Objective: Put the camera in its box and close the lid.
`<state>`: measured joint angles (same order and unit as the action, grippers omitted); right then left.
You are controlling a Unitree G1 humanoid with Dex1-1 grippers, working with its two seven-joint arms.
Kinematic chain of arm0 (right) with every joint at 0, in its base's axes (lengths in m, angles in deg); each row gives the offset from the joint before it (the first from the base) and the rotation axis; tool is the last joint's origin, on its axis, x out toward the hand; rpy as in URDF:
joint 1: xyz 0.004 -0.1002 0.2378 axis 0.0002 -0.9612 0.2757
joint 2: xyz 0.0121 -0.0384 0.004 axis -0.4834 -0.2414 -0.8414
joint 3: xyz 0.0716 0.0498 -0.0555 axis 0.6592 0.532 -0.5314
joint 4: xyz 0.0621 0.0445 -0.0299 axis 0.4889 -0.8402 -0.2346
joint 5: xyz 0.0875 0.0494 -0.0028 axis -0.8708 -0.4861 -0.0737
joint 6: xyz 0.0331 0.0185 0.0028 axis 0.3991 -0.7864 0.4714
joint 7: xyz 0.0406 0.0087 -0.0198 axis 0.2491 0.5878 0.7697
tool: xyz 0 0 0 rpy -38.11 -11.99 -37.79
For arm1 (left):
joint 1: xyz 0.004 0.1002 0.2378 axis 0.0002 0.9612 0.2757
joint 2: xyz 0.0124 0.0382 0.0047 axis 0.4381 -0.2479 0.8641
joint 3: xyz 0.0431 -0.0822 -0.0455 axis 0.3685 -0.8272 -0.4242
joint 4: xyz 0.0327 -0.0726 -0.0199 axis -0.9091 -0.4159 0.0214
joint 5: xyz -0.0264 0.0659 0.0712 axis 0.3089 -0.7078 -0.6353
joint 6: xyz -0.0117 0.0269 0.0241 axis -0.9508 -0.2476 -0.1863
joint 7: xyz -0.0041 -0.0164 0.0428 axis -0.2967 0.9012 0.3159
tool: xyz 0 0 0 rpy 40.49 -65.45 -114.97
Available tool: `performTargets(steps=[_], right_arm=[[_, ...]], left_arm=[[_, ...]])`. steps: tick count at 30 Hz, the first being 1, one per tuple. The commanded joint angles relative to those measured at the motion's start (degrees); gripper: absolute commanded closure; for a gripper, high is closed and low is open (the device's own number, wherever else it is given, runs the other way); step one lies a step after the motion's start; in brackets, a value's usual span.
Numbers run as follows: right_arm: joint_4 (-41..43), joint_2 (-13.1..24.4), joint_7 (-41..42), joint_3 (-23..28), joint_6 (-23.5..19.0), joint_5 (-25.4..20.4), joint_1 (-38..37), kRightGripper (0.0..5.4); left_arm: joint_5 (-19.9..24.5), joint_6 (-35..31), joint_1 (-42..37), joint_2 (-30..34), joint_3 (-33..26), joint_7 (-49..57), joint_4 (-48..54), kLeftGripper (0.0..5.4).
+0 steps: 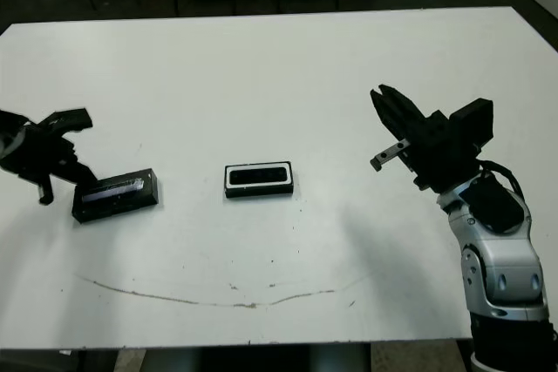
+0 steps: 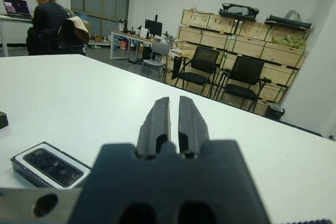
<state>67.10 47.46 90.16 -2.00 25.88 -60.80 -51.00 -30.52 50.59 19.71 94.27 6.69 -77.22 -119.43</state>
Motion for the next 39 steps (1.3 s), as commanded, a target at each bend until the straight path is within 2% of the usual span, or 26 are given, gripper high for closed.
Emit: performTargets(steps=[1,5,9,12,15,20,25,27,29,32,35,39], right_arm=[[-0.7,0.4,0.3,0.1,-0.1,0.1,-0.8,5.38],[-0.9,0.2,0.2,0.2,-0.1,0.0,-0.8,5.38],[0.9,0.5,-1.3,0.2,-2.6,0.4,-1.2,5.38],[-0.8,0.4,-0.3,0.3,-0.5,0.4,-0.8,5.38],[-1.1,0.4,-0.3,0.2,-0.3,0.7,-0.8,5.38],[0.5,0.4,-1.9,0.1,-2.3,1.4,-1.2,5.38],[0.0,0.5,-2.3,0.1,-2.0,2.0,-1.4,5.38],[0.1,0.4,-2.2,0.1,-1.9,2.0,-1.6,5.38],[-0.1,0.3,-1.9,0.1,-1.4,1.8,-1.8,5.38],[0.6,0.2,-2.6,0.1,-2.3,1.9,-2.3,5.38],[0.4,0.1,-2.6,0.0,-1.2,2.4,-2.8,5.38],[0.8,-0.4,-2.9,0.2,-1.7,1.7,-3.4,5.38]], left_arm=[[1.3,-1.7,6.3,1.3,0.6,-3.1,5.4,5.40],[3.4,0.5,10.1,3.3,0.1,-5.1,12.6,5.40],[5.4,1.4,12.7,4.4,-0.3,-6.5,18.8,5.40],[7.2,1.4,14.8,5.2,-0.8,-7.2,23.4,5.40],[7.7,1.7,16.2,6.0,-0.5,-6.9,27.1,5.40],[8.7,3.7,17.2,6.1,-0.4,-6.9,27.8,5.40],[8.1,5.1,18.4,6.8,-1.2,-3.9,25.9,5.40],[8.6,4.7,20.4,7.0,-4.1,0.6,25.0,5.40],[8.6,1.1,23.6,6.7,-8.3,8.2,26.4,5.40],[8.4,-4.9,32.1,5.0,-17.1,22.8,34.4,5.40],[8.2,-13.3,41.8,-0.7,-26.5,37.6,46.4,5.40],[12.4,-22.8,50.2,-13.1,-37.5,50.9,60.5,5.40]])
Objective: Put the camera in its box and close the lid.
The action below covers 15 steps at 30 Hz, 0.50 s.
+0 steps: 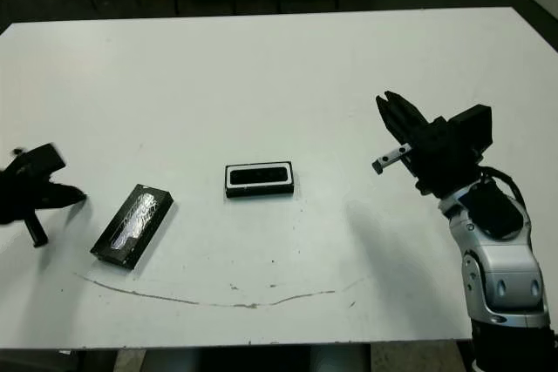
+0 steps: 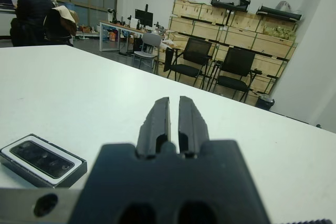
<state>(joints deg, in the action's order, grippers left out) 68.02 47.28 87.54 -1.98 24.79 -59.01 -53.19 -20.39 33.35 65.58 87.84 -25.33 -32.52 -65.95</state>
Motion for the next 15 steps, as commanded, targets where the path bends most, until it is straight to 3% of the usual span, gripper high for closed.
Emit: performTargets(steps=[1,5,11,13,15], right_arm=[[0.0,-0.1,-0.2,0.2,-0.7,-0.2,-1.3,5.38],[0.3,-0.1,-0.4,0.2,-0.8,0.0,-1.5,5.38],[-0.5,-1.0,-0.1,0.0,-0.2,-0.6,-1.7,5.38],[0.3,-1.1,-0.5,-0.1,-1.2,-0.7,-2.0,5.38],[0.9,-1.1,-0.7,-0.1,-1.6,-0.8,-2.3,5.38]], left_arm=[[3.8,-7.3,5.8,-9.9,-7.5,8.7,10.6,5.40],[9.7,-12.3,10.2,-21.5,-12.2,16.4,24.4,5.40],[20.4,-10.0,18.2,-32.9,-11.8,19.6,39.3,5.40],[21.8,-10.3,20.5,-34.6,-9.6,21.3,42.9,5.40],[20.0,-10.1,22.5,-32.7,-6.2,22.8,46.1,5.40]])
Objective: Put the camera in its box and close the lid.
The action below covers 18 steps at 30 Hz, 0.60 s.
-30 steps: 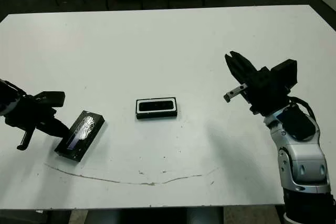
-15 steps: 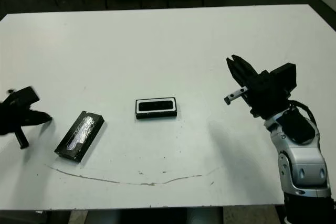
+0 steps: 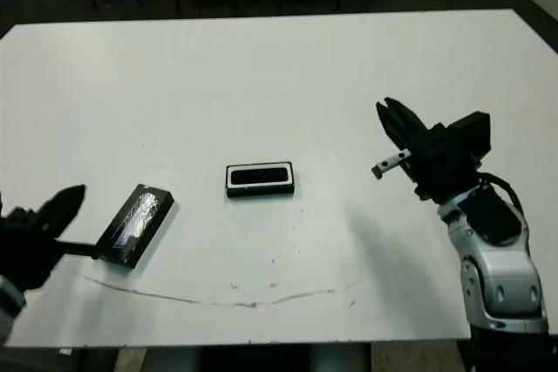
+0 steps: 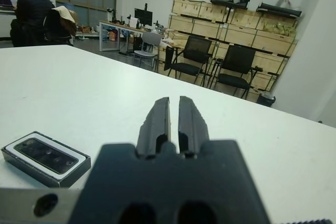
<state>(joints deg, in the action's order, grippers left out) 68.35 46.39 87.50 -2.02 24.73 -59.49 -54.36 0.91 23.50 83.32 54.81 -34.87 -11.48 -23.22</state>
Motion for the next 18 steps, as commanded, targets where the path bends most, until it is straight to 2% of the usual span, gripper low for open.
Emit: performTargets(steps=[1,4,9,18], right_arm=[[0.8,-0.3,-0.8,-0.1,-1.7,-0.3,-1.3,5.39],[0.5,-0.4,-0.9,-0.2,-0.7,0.3,-1.6,5.40],[-0.5,-1.0,-0.3,-0.1,0.6,-0.1,-1.9,5.40],[0.8,-1.4,-1.3,-0.4,-0.7,0.4,-3.2,5.40]], left_arm=[[-3.2,-0.3,5.5,2.7,5.2,2.2,4.9,5.36],[-5.0,-1.7,6.0,8.9,7.8,1.1,7.3,5.09],[-6.6,1.0,6.1,16.1,10.2,-1.9,5.6,4.24],[-8.6,2.2,5.9,17.6,13.6,-0.5,3.0,2.53]])
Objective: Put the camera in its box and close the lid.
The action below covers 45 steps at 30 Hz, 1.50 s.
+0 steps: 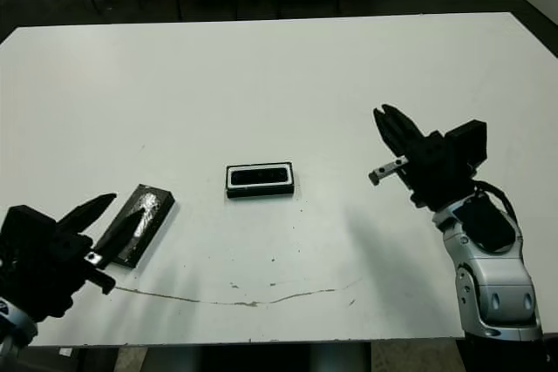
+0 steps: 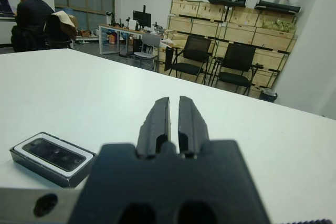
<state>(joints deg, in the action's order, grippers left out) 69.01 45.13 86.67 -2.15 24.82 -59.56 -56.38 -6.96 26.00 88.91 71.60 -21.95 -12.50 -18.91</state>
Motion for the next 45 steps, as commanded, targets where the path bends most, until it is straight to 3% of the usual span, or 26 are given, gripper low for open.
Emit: performTargets(steps=[1,8,14,26,36,45], right_arm=[[0.3,-0.1,-0.8,-0.3,-1.0,0.5,-1.3,5.40],[1.4,-0.2,-2.0,-0.6,-2.5,0.5,-1.8,5.40],[0.1,-0.3,-1.2,-0.3,-0.3,0.4,-1.8,5.40],[-1.5,-0.5,-1.1,-0.2,1.6,0.6,-1.9,5.40],[-3.1,-0.7,-1.2,0.1,4.2,0.6,-2.3,5.40],[1.3,-0.2,-2.3,0.8,-0.3,-0.7,-3.4,5.40]], left_arm=[[-0.8,-0.6,0.4,0.6,0.8,0.8,-1.4,2.35],[2.7,-5.6,-0.3,-2.0,-0.1,2.1,-0.9,1.05],[5.7,-10.3,-0.8,-4.9,-1.2,4.1,-0.1,0.02],[8.1,-12.3,-1.1,-5.7,-2.5,5.1,-2.4,0.02],[4.4,-11.1,-1.4,-2.5,0.0,6.4,-4.8,0.02],[-1.3,-9.4,-0.8,-0.2,4.2,7.9,-6.5,0.02]])
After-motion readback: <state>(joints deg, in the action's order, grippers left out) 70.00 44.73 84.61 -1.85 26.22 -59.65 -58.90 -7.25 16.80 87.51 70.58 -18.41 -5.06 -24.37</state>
